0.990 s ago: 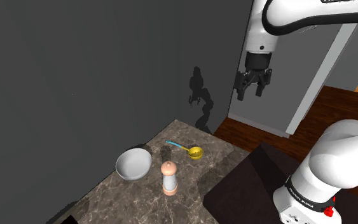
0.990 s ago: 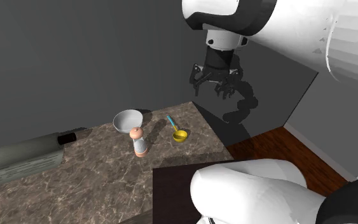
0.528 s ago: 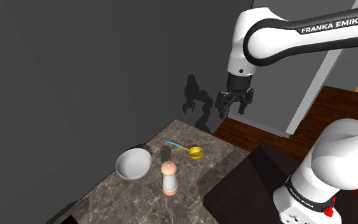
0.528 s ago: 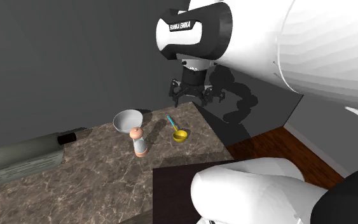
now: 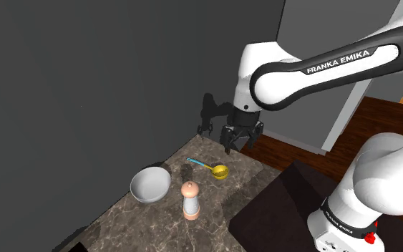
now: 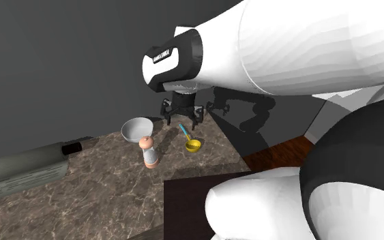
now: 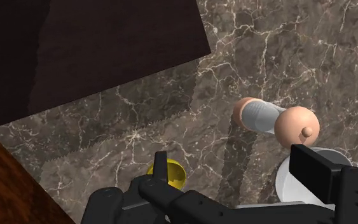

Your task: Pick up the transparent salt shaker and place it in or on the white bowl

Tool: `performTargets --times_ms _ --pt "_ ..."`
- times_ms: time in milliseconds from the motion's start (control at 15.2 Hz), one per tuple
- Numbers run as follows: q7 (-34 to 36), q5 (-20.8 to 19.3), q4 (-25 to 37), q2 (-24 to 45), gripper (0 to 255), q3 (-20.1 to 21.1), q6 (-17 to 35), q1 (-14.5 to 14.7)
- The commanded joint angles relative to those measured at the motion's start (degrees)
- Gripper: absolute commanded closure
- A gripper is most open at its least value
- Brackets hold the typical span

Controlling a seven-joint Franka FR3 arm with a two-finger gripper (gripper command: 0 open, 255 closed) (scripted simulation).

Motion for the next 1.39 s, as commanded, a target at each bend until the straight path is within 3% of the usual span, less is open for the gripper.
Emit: performTargets --times_ms 0,264,528,858,1320 --pt "2.13 1.32 0.45 3.91 0 2.39 4.60 0.84" --pt "6.17 2.58 1.83 11.88 0 6.73 13.12 1.82" --pt "11.28 1.33 4.60 20.89 0 10.92 21.22 1.97" --pt "20.97 -6.13 9.79 33.21 0 14.69 30.03 1.89" --pt "25.48 -11.78 10.67 40.18 0 13.86 35.84 3.01"
